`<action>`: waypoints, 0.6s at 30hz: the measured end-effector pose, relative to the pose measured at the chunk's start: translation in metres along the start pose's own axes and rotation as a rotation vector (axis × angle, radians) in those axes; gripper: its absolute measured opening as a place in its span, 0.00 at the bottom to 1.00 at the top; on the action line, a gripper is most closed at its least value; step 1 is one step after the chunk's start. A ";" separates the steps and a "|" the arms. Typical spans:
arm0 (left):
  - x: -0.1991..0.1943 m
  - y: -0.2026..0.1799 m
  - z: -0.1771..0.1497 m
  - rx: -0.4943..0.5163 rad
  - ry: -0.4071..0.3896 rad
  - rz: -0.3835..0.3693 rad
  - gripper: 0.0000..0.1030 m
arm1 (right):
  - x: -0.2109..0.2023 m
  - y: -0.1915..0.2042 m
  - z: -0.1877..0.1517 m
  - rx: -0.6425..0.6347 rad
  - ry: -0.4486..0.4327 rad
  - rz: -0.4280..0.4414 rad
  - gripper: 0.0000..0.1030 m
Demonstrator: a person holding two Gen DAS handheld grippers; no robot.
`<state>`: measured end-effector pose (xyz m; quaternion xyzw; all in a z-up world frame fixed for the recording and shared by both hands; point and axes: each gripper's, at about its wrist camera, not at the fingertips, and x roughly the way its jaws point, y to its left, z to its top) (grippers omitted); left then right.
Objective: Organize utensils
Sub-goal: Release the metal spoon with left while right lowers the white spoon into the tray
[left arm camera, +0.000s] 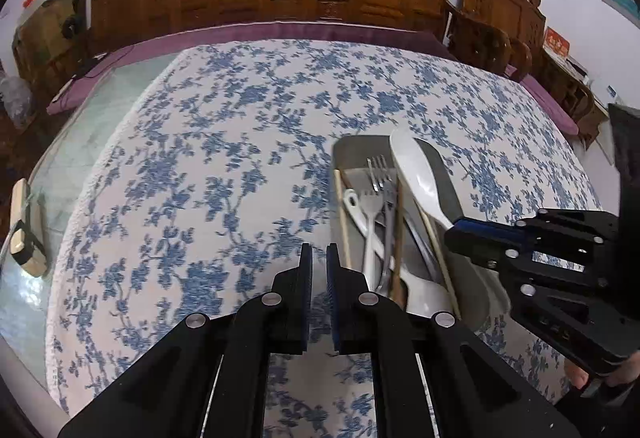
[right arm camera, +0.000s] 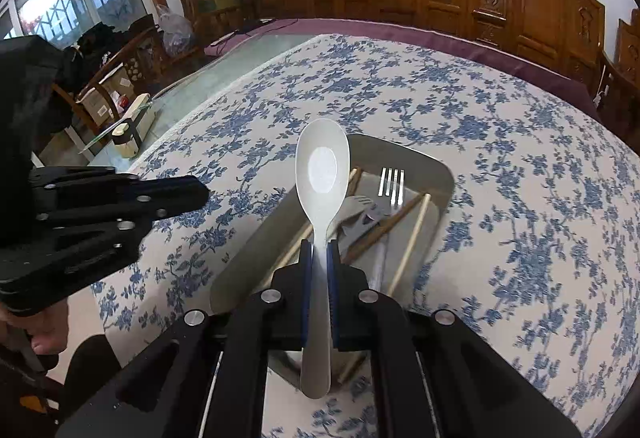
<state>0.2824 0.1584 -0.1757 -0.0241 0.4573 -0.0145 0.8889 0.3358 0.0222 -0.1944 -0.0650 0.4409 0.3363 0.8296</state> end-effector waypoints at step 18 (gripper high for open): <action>-0.002 0.019 -0.008 -0.013 -0.010 0.010 0.06 | 0.057 -0.011 0.010 0.072 0.091 -0.070 0.09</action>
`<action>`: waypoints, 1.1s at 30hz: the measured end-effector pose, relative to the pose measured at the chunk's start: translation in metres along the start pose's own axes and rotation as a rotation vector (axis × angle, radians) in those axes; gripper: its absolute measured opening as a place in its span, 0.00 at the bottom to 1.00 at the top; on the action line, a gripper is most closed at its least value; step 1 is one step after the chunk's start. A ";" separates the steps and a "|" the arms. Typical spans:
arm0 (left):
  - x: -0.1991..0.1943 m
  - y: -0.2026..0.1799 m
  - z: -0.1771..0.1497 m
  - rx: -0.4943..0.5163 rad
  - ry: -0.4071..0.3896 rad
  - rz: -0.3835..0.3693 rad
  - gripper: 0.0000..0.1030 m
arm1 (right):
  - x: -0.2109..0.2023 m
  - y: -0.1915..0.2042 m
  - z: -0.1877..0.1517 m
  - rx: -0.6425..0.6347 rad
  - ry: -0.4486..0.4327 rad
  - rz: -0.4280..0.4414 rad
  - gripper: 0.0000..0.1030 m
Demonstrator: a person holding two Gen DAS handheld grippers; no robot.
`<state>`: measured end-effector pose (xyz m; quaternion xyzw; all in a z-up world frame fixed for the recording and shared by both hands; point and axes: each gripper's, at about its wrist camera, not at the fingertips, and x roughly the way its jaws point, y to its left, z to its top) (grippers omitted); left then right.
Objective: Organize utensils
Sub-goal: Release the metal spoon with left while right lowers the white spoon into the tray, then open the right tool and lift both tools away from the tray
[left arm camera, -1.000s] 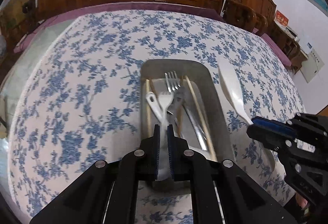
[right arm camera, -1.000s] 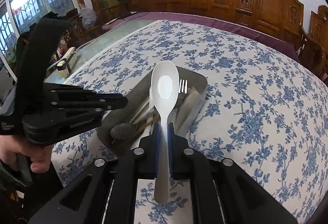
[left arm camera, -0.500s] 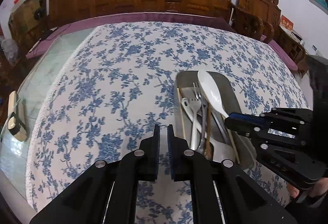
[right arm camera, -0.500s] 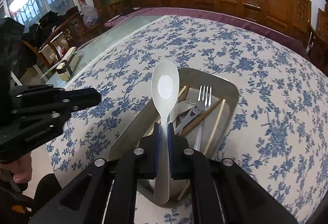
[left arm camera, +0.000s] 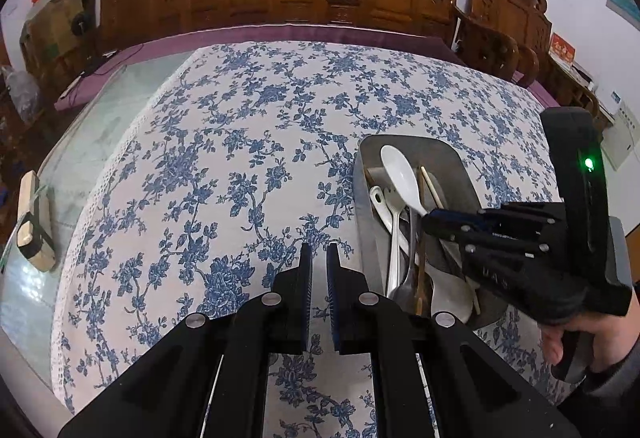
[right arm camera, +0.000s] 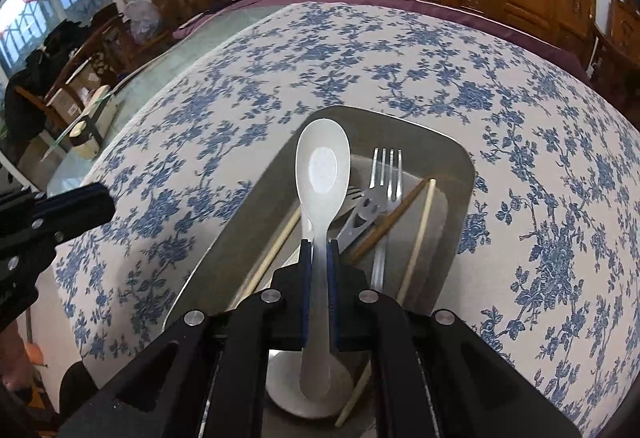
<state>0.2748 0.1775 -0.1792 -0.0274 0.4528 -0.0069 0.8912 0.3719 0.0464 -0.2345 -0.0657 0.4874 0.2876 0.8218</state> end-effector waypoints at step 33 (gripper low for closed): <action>-0.049 -0.039 -0.009 -0.023 -0.096 0.002 0.68 | -0.139 -0.028 -0.054 0.065 -0.215 0.018 0.47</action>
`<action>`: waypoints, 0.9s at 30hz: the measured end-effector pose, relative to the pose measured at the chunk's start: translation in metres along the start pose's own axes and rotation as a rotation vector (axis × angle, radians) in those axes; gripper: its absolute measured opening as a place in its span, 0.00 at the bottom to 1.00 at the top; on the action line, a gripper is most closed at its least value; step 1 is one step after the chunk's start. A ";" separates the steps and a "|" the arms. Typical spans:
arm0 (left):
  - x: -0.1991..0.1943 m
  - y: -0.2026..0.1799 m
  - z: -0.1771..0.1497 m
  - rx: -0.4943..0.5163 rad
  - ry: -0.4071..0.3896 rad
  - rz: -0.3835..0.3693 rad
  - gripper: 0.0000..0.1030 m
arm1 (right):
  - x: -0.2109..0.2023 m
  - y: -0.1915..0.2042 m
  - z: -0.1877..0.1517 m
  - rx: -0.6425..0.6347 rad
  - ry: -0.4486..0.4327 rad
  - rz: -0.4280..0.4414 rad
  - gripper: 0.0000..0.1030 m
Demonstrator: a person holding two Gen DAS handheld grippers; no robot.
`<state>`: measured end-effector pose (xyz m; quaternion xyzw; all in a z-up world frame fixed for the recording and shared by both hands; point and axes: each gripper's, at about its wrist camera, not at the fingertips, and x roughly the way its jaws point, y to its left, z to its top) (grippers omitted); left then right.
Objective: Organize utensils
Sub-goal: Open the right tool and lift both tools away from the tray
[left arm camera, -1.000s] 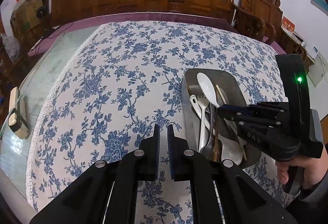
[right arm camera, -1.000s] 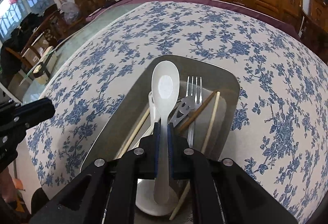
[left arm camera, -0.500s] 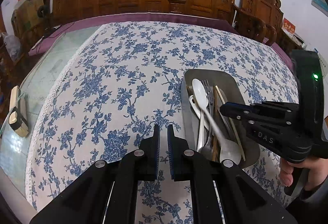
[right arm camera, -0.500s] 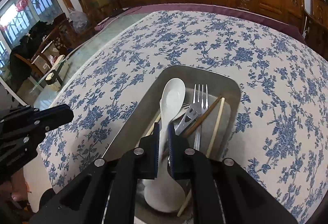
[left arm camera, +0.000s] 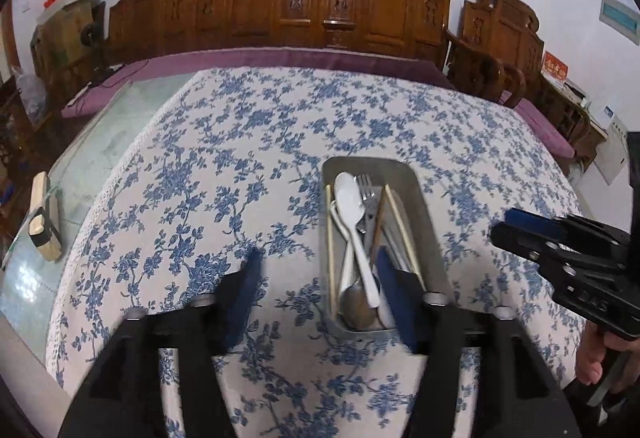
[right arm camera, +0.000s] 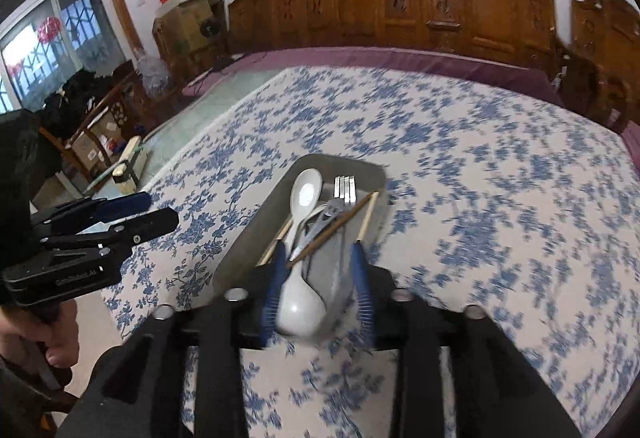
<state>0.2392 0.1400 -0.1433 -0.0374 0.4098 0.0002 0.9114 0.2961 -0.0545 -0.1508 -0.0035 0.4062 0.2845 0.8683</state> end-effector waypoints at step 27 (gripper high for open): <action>-0.123 -0.118 -0.022 0.111 -0.204 -0.007 0.93 | -0.193 -0.037 -0.064 0.106 -0.272 -0.229 0.98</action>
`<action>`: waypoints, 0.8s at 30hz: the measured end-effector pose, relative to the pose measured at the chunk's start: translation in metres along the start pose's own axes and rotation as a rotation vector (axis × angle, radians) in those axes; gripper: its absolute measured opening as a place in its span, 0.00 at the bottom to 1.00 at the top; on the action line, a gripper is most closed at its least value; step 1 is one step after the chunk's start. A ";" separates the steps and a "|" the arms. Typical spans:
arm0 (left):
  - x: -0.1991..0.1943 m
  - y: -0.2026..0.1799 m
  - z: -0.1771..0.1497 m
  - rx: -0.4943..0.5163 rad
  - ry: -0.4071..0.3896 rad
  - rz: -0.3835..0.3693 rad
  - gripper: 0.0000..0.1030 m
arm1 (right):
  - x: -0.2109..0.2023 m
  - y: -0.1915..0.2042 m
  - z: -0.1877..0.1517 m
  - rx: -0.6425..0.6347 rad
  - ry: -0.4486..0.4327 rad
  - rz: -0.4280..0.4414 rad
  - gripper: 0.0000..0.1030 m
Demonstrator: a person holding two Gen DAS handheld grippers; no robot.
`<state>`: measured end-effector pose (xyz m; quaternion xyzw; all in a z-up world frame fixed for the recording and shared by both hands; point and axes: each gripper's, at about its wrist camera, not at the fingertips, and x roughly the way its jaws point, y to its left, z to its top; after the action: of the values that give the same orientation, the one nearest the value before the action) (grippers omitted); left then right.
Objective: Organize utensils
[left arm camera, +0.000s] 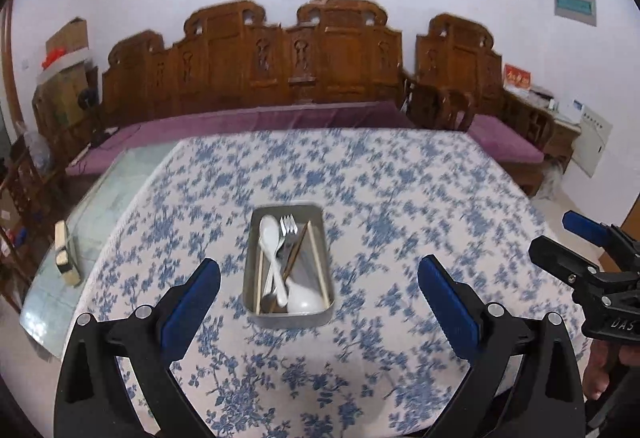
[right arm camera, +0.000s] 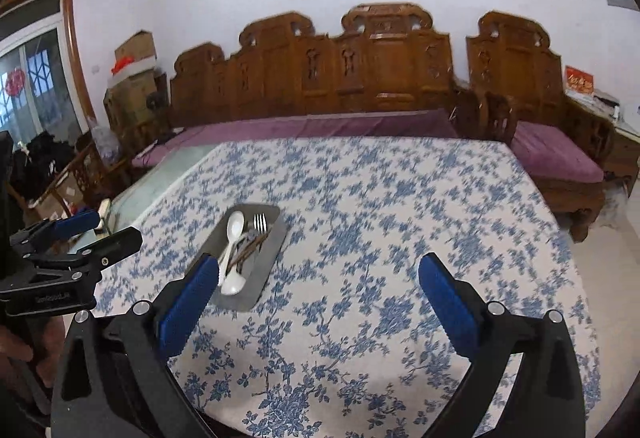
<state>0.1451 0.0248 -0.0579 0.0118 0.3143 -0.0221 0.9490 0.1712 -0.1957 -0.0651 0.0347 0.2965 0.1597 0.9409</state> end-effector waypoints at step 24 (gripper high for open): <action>-0.085 -0.016 0.026 -0.014 -0.194 -0.010 0.93 | -0.091 0.003 0.025 -0.040 -0.229 -0.068 0.98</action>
<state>0.0917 0.0105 0.0130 0.0012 0.2213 -0.0254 0.9749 0.1145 -0.2209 0.0056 0.0239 0.1848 0.1287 0.9740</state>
